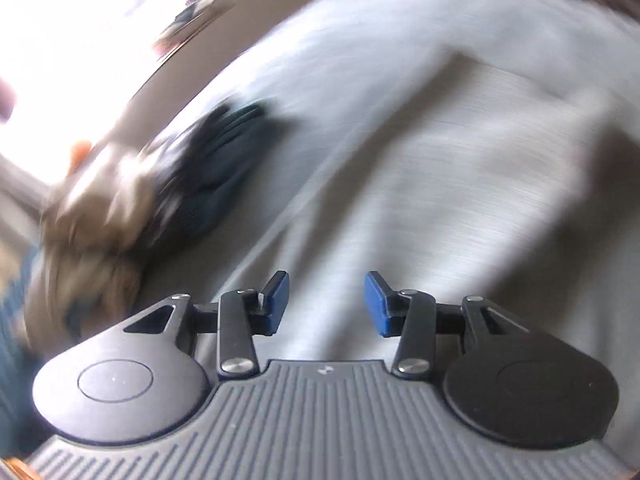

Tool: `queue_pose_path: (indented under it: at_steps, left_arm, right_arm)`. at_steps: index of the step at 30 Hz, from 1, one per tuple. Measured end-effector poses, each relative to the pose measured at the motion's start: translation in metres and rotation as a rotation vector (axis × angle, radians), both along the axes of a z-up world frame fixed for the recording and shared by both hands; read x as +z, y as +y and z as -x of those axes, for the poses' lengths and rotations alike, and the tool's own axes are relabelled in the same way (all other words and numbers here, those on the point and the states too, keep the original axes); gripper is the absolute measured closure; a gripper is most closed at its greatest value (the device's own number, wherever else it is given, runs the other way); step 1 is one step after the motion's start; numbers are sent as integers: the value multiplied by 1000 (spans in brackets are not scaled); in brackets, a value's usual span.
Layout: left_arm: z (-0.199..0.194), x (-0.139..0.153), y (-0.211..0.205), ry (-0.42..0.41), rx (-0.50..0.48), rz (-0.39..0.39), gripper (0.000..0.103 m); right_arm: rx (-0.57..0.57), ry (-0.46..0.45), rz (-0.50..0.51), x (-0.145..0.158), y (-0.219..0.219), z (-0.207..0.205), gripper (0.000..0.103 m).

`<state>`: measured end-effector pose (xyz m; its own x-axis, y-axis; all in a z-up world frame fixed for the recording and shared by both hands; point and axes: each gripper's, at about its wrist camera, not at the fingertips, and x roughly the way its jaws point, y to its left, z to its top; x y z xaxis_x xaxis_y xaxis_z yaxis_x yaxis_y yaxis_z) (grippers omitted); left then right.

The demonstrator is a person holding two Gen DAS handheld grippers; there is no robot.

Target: Fold clothes

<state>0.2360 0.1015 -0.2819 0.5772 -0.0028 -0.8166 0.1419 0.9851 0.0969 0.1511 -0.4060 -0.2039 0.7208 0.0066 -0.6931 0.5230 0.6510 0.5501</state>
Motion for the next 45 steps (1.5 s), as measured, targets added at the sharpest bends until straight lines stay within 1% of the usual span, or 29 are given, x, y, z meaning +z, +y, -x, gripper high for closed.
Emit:
queue_pose_path:
  at_steps: [4,6,9,12,14,16,18,20,21,22,23,24,25,26,27,29,31,32,34,35,36,37,38,39,41,42,44,45]
  left_arm:
    - [0,-6,0,15,20,-36,17]
    - [-1,-8,-1,22,25,-45,17]
    - [-4,-9,-6,38,26,-74,17]
    - [-7,-9,-8,56,34,-90,16]
    - [-9,-8,-9,67,41,-93,16]
    - [-10,-7,-10,79,46,-98,16]
    - [-12,-6,-11,92,52,-104,16]
    - [-13,-5,-12,103,61,-107,16]
    - [-13,-5,-12,107,65,-109,16]
    - [-13,-5,-12,110,68,-111,16]
    - [-14,-5,-13,112,69,-113,16]
    - [-14,-5,-13,114,70,-115,16]
    - [-14,-6,-13,115,71,-118,16]
    - [-14,-6,-13,116,71,-119,16]
    - [-14,-6,-14,115,72,-121,16]
    - [-13,-6,-14,115,71,-124,16]
    - [-12,-6,-14,114,67,-128,16]
    - [-13,-5,-14,114,67,-130,16]
    - [-13,-5,-15,114,69,-132,16]
    - [-13,-5,-15,115,70,-133,16]
    - [-13,-5,-16,114,71,-133,16]
    - [-12,-5,-16,113,71,-134,16]
    - [-12,-5,-16,112,71,-133,16]
    - [-13,-5,-16,111,72,-131,16]
    - [-12,-6,-15,108,72,-130,16]
    - [-12,-6,-15,107,71,-130,15]
    - [-12,-6,-15,107,70,-131,15]
    - [-12,-6,-15,107,69,-132,15]
  right_arm:
    - [-293,-17,-175,-31,-59,67,55]
    - [-404,-35,-251,-49,-80,91,52]
    - [-512,-57,-332,-74,-103,107,52]
    - [-549,-102,-370,-90,-120,102,52]
    - [-547,-135,-391,-97,-132,92,52]
    - [-551,-158,-392,-102,-143,78,52]
    - [-562,-166,-373,-102,-153,64,52]
    - [-562,-179,-330,-96,-162,51,52]
    - [-550,-163,-299,-91,-166,46,55]
    - [-538,-147,-268,-86,-169,40,60]
    - [-526,-132,-238,-81,-173,35,82]
    - [-507,-109,-201,-75,-176,29,94]
    - [-475,-74,-153,-67,-175,22,94]
    - [-438,-47,-100,-58,-173,14,96]
    - [-390,-43,-44,-47,-168,6,97]
    - [-292,-70,28,-26,-157,-11,97]
    - [-200,-118,45,-7,-145,-30,97]
    - [-157,-161,26,0,-141,-39,97]
    - [-66,-268,-64,10,-135,-52,94]
    - [-26,-303,-106,12,-134,-57,93]
    - [5,-312,-115,14,-132,-60,87]
    - [21,-310,-110,16,-131,-62,80]
    - [5,-289,-79,17,-132,-58,57]
    - [-39,-273,-50,14,-135,-49,46]
    - [-189,-253,-29,1,-151,-21,46]
    - [-274,-218,-33,-10,-160,-7,46]
    - [-434,-79,-59,-37,-173,21,46]
    - [-469,-17,-96,-52,-176,30,46]
